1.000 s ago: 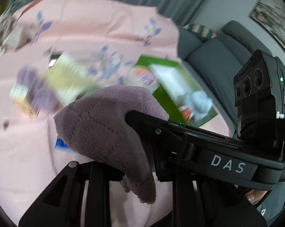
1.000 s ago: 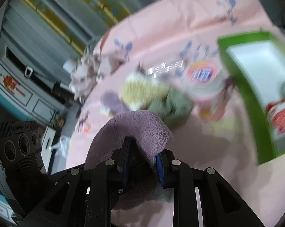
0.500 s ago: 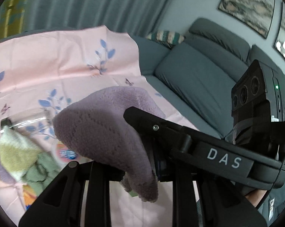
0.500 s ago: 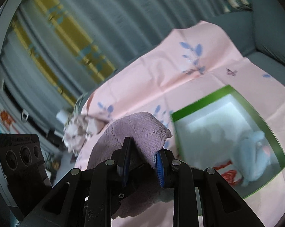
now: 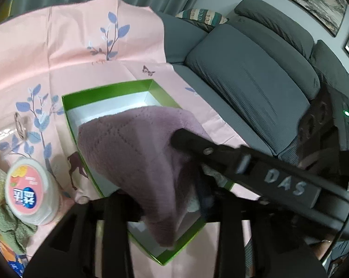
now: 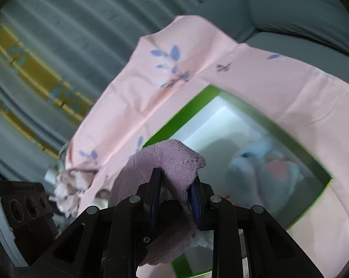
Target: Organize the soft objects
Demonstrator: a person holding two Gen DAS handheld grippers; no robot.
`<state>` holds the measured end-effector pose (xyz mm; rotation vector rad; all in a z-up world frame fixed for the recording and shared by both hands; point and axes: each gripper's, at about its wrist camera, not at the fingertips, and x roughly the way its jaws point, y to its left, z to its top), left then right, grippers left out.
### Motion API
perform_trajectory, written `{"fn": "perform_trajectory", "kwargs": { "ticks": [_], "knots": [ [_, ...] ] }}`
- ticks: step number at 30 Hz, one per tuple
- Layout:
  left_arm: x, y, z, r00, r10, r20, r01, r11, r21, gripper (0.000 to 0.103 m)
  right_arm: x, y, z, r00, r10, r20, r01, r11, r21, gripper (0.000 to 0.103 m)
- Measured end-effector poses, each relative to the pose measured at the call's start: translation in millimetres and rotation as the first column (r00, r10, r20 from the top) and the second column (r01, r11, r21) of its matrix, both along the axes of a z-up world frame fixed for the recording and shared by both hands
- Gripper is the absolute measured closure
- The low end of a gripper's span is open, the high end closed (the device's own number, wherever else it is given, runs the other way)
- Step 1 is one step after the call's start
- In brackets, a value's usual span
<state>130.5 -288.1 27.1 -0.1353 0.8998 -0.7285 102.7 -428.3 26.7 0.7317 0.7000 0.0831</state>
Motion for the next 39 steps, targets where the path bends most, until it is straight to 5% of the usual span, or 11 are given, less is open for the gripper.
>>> {"fn": "perform_trajectory", "kwargs": {
  "ticks": [1,11,14,19,21,29,33,39],
  "knots": [
    [2,0,-3,1.000,0.005,-0.012,-0.005,1.000,0.004,0.042,-1,-3,-1,1.000,-0.009,0.006,0.009,1.000,0.012,0.076],
    [3,-3,-7,0.999,-0.021,-0.036,0.020,1.000,-0.014,0.001,-17,-6,16,0.995,-0.070,0.074,0.071,0.997,-0.015,0.075],
    [3,-4,-1,0.999,-0.043,-0.018,0.043,0.999,-0.015,0.001,-23,-8,21,0.991,-0.098,0.089,0.100,0.995,-0.026,0.055],
    [0,4,15,0.999,-0.043,0.004,0.043,0.999,-0.016,0.001,-31,-6,31,0.990,-0.095,0.104,0.099,0.994,-0.035,0.046],
    [-5,15,23,1.000,-0.020,0.019,0.020,1.000,-0.006,0.001,-33,-3,35,0.990,-0.077,0.115,0.080,0.997,-0.023,0.032],
    [-41,128,53,0.987,0.150,0.064,-0.145,0.986,-0.080,0.001,-37,26,49,0.994,0.027,0.106,-0.019,0.997,-0.068,0.020],
    [-66,193,51,0.952,0.294,0.080,-0.292,0.956,-0.040,0.001,-36,51,54,0.989,0.114,0.098,-0.104,0.990,-0.099,0.015],
    [-105,286,6,0.875,0.484,-0.002,-0.484,0.874,0.040,0.002,-30,113,54,0.952,0.302,0.052,-0.292,0.945,-0.151,0.015]
  ]
}}
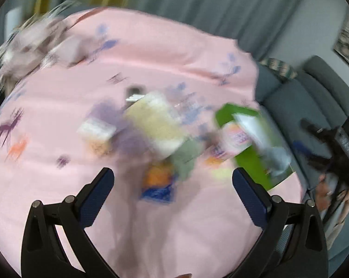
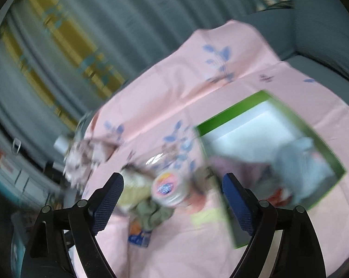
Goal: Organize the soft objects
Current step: 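Open the right gripper to drop the purple towel into the box, then move the right gripper to the pile and grasp the blue Tempo tissue pack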
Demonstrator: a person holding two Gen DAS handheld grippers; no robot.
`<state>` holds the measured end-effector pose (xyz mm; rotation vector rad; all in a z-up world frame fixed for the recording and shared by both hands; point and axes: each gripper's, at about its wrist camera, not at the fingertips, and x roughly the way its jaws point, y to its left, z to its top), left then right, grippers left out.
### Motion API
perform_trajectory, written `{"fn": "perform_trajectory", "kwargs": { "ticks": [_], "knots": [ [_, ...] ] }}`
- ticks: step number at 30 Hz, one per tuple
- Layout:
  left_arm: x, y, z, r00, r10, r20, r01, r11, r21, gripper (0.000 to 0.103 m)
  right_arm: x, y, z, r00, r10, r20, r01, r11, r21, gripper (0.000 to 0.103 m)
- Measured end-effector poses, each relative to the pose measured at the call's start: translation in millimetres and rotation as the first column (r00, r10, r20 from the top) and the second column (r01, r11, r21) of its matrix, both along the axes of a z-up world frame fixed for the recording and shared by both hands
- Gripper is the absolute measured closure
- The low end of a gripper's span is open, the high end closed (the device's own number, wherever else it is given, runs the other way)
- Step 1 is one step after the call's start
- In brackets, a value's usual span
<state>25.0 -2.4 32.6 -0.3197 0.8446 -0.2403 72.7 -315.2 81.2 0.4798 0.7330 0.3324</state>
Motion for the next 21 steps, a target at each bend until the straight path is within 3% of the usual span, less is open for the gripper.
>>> {"fn": "perform_trajectory", "kwargs": {
  "ticks": [4,6,8,12,15,17,21],
  "knots": [
    [-16,44,-47,0.994,0.066,-0.091,-0.067,0.998,-0.006,0.002,10,55,-14,0.989,0.123,-0.076,-0.126,0.991,-0.034,0.015],
    [-16,54,-64,0.989,0.111,-0.099,-0.109,0.994,0.027,0.002,15,82,-24,0.982,0.153,-0.114,-0.162,0.984,-0.076,0.015],
    [-17,64,-80,0.985,0.148,-0.090,-0.150,0.989,-0.015,0.003,18,113,-41,0.973,0.169,-0.159,-0.189,0.975,-0.120,0.015],
    [-17,71,-88,0.979,0.176,-0.106,-0.181,0.983,-0.040,0.003,24,157,-84,0.950,0.177,-0.256,-0.227,0.957,-0.180,0.015],
    [-17,70,-86,0.977,0.208,-0.055,-0.203,0.976,0.071,0.003,29,178,-114,0.931,0.167,-0.323,-0.244,0.946,-0.213,0.015],
    [-17,70,-87,0.965,0.258,-0.043,-0.249,0.956,0.156,0.003,29,187,-125,0.927,0.174,-0.331,-0.259,0.937,-0.233,0.016],
    [-21,75,-88,0.966,0.251,-0.058,-0.243,0.963,0.113,0.003,28,202,-138,0.933,0.164,-0.320,-0.258,0.926,-0.276,0.022]
  ]
}}
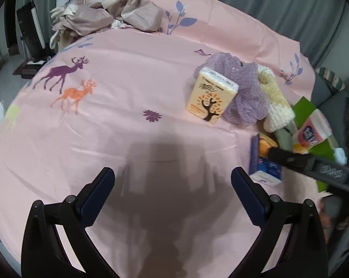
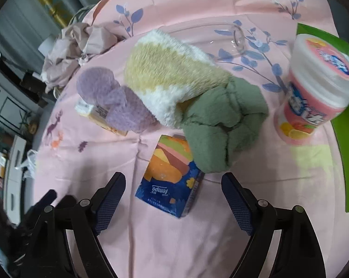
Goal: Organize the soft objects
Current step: 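Move the right gripper to the pile and grasp the blue Tempo tissue pack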
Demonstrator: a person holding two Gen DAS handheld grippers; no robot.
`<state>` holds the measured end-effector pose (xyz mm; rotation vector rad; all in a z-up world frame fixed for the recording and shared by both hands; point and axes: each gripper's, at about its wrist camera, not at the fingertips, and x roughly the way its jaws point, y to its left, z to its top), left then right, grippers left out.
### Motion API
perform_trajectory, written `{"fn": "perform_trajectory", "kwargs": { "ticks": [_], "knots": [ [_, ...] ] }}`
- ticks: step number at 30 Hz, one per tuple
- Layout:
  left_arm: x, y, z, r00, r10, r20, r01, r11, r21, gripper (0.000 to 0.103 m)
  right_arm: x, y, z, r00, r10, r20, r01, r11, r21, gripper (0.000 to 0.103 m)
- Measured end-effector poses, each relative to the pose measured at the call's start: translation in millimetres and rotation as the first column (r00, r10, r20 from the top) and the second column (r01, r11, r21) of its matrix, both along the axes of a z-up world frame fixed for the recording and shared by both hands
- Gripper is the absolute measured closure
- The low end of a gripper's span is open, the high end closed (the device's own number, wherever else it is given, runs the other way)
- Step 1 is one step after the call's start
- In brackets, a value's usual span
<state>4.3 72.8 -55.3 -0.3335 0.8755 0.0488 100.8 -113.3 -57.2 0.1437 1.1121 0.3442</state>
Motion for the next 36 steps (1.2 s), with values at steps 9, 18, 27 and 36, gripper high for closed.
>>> {"fn": "perform_trajectory", "kwargs": {
  "ticks": [9,18,27,36],
  "knots": [
    [0,-3,0,1.000,0.017,0.005,-0.018,0.999,0.043,0.005,-10,10,-2,0.998,0.054,0.015,-0.053,0.996,-0.077,0.043],
    [0,-7,-3,1.000,0.012,-0.015,-0.011,0.999,0.044,0.006,-60,8,7,0.970,0.241,-0.033,-0.242,0.969,-0.055,0.043],
    [-1,-16,-10,0.990,-0.127,-0.067,0.119,0.986,-0.114,0.040,-55,-31,17,0.985,0.172,-0.017,-0.170,0.983,0.072,0.033],
    [-7,-46,-14,0.960,-0.273,-0.060,0.245,0.924,-0.292,0.040,-40,-60,1,0.994,0.084,-0.074,-0.060,0.957,0.282,0.035]
  ]
}}
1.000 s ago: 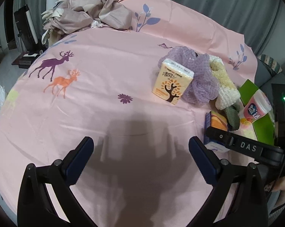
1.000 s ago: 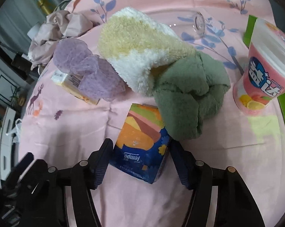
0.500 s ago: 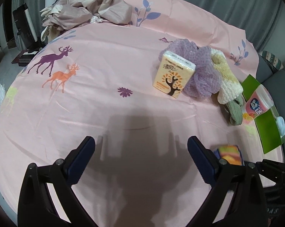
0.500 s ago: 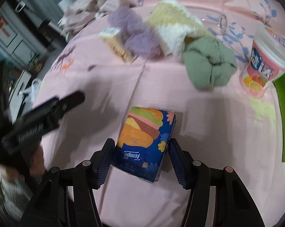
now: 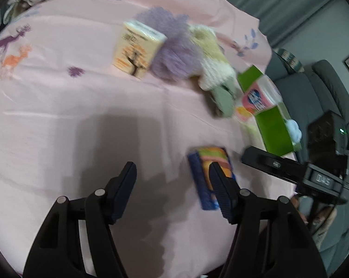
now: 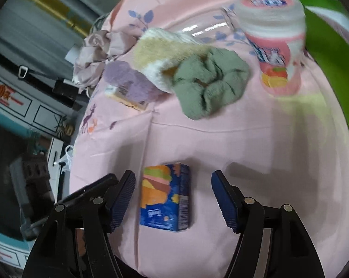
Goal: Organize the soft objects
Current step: 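Move the right gripper to the pile and grasp the blue Tempo tissue pack, then carry the tissue pack into the green box with the right gripper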
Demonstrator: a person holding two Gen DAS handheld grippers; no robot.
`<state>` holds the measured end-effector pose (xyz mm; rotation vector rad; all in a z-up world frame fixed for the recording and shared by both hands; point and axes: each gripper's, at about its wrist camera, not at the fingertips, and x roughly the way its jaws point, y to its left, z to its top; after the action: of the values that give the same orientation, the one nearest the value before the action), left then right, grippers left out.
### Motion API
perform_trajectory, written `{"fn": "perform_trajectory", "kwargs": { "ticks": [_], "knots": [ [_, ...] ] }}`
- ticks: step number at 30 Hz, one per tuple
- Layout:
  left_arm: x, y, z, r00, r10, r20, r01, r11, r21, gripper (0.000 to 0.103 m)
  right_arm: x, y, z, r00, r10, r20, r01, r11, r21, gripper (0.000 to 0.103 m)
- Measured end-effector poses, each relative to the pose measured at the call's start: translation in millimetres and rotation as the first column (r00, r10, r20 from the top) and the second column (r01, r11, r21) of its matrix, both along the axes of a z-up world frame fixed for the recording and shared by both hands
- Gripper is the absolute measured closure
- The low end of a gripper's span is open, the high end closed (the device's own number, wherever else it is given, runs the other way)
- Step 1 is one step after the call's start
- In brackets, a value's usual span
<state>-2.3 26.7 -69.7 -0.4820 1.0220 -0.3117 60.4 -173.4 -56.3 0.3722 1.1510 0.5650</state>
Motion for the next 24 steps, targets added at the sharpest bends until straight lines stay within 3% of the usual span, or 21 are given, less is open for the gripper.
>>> {"fn": "perform_trajectory", "kwargs": {
  "ticks": [2,6,9,12,14,19,24],
  "knots": [
    [-2,-10,-6,0.999,-0.025,-0.024,0.024,1.000,-0.017,0.040,2,4,-3,1.000,0.021,-0.015,-0.021,1.000,0.007,0.046],
    [-4,-27,-7,0.998,-0.050,-0.027,0.050,0.999,-0.008,0.044,1,13,-10,0.998,0.056,-0.020,-0.056,0.998,-0.014,0.056],
    [-3,-37,-7,0.997,-0.074,-0.027,0.074,0.997,0.010,0.053,2,15,-19,0.996,0.073,-0.046,-0.073,0.997,-0.010,0.064],
    [3,-43,-8,0.996,-0.086,-0.028,0.086,0.996,-0.009,0.063,2,14,-21,0.996,0.080,-0.049,-0.080,0.997,-0.004,0.065],
    [6,-45,-13,0.992,-0.115,-0.055,0.111,0.992,-0.065,0.066,2,14,-22,0.996,0.078,-0.048,-0.078,0.997,-0.004,0.066],
    [2,-52,-8,0.993,-0.116,-0.021,0.116,0.993,-0.015,0.067,0,5,-23,0.997,0.059,-0.045,-0.058,0.998,0.018,0.066],
    [-4,-57,10,0.995,-0.094,0.028,0.093,0.996,0.011,0.068,-10,4,1,0.997,0.061,0.053,-0.061,0.998,0.001,0.066]
  ]
}}
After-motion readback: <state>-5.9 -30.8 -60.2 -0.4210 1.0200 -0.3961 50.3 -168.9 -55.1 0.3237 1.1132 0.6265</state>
